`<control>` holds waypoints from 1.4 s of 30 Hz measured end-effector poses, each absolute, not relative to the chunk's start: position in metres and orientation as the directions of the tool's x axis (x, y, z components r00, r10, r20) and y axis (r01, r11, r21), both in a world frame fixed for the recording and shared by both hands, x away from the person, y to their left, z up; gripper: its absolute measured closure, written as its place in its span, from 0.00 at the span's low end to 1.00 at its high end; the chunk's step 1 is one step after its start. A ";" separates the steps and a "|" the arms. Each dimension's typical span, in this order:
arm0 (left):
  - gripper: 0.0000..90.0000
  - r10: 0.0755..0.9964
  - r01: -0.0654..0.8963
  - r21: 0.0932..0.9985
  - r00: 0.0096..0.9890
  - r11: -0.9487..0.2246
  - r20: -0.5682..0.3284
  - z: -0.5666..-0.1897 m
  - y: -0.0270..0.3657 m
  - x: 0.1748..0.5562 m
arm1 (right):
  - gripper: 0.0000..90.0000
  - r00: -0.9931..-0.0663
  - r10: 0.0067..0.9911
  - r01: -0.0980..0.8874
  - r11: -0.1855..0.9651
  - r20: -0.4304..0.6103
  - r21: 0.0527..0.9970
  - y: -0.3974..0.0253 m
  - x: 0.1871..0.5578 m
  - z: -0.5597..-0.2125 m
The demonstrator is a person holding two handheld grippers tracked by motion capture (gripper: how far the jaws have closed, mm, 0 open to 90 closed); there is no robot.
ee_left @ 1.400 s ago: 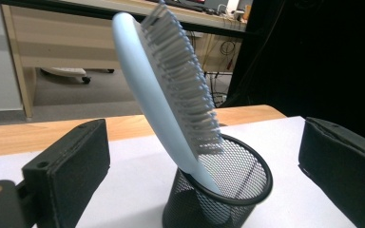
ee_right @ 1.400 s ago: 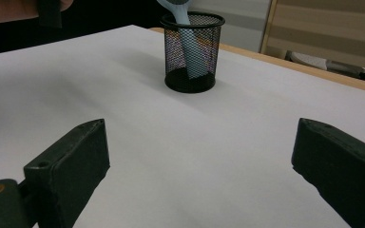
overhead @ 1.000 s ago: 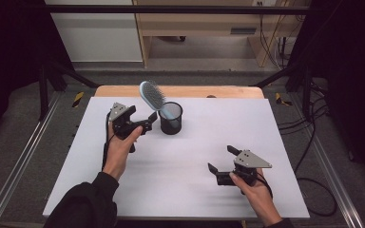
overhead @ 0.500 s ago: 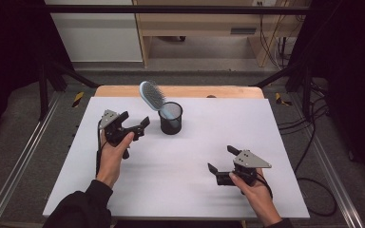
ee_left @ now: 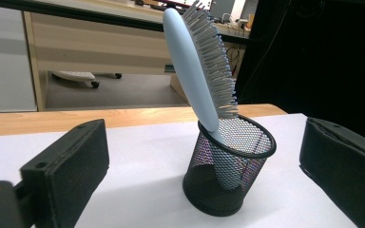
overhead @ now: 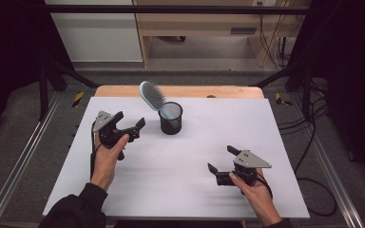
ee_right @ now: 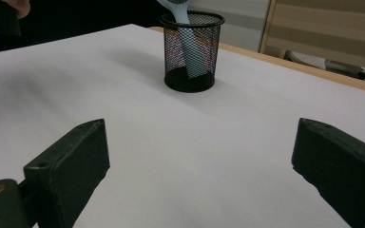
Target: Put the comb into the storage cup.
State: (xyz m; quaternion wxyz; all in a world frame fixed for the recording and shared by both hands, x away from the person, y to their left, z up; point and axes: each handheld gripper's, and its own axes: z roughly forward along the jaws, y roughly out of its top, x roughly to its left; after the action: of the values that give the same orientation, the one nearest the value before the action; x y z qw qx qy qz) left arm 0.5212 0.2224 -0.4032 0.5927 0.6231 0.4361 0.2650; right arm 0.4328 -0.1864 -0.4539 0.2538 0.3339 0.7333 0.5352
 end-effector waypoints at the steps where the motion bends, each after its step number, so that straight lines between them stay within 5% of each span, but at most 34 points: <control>1: 0.02 0.857 0.228 0.970 0.483 0.078 -0.182 -0.402 0.223 0.521 | 0.05 -0.647 0.762 0.218 0.204 -0.015 0.954 -0.186 0.433 -0.454; 23: 0.02 0.857 0.161 0.983 0.489 0.094 -0.162 -0.381 0.253 0.491 | 0.03 -0.631 0.775 0.262 0.258 -0.038 0.930 -0.202 0.433 -0.452; 42: 0.02 0.895 0.156 0.987 0.444 -0.045 -0.030 -0.388 0.307 0.434 | 0.07 -0.602 0.798 0.256 0.165 0.023 0.952 -0.218 0.430 -0.444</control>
State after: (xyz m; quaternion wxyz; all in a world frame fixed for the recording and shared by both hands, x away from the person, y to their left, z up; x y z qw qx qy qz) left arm 0.4344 0.3067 -0.3875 0.5568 0.6420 0.4094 0.3320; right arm 0.4300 -0.2179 -0.4436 0.2548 0.3664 0.7195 0.5322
